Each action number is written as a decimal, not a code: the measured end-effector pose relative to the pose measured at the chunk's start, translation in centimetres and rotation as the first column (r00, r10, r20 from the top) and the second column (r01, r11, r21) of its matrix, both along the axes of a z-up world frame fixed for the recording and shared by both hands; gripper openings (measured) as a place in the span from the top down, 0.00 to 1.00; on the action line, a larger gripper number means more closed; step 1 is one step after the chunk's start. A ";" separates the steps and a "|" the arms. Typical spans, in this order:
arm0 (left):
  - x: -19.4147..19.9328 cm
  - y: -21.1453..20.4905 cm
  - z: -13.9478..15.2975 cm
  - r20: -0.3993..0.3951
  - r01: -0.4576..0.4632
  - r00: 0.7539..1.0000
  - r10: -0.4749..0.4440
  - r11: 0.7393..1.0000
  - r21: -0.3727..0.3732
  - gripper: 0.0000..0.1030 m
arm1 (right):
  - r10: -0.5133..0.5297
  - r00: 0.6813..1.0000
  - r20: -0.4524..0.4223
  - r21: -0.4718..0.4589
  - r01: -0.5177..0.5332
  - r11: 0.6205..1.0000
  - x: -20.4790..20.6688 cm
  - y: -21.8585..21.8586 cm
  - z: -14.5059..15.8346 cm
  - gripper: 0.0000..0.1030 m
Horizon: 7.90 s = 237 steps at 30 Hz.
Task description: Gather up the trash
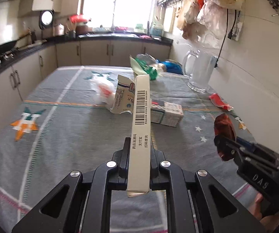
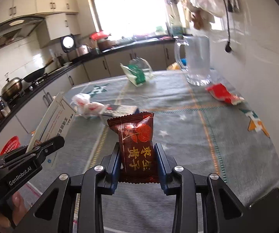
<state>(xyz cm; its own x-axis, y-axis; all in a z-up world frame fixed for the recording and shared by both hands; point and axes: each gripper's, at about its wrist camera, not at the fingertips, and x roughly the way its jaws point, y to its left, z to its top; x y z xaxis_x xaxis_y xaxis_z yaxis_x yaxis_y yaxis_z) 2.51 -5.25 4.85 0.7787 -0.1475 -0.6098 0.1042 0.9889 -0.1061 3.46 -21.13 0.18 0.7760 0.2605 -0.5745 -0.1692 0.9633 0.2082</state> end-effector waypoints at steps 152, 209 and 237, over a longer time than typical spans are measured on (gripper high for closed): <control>-17.3 37.6 2.1 0.111 -0.631 0.764 0.636 0.772 -0.079 0.38 | 0.602 0.791 -0.110 0.086 -0.596 0.799 -1.8 41.2 3.5 0.40; -27.0 23.5 1.7 0.205 -0.693 0.721 0.662 0.677 0.248 0.00 | 0.293 0.952 0.090 -0.370 -0.241 0.897 -20.1 23.4 1.6 0.01; -26.8 24.1 1.2 0.186 -0.691 0.722 0.666 0.684 0.234 0.00 | 0.304 0.951 0.065 -0.383 -0.257 0.887 -20.1 23.9 0.8 0.01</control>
<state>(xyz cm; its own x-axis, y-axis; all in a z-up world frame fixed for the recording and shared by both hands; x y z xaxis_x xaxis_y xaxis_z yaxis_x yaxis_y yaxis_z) -24.32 18.84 6.09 0.6471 0.5993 -0.4713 -0.6109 0.7774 0.1498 -16.62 2.77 0.94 0.7704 0.2670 -0.5789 -0.4451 0.8754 -0.1885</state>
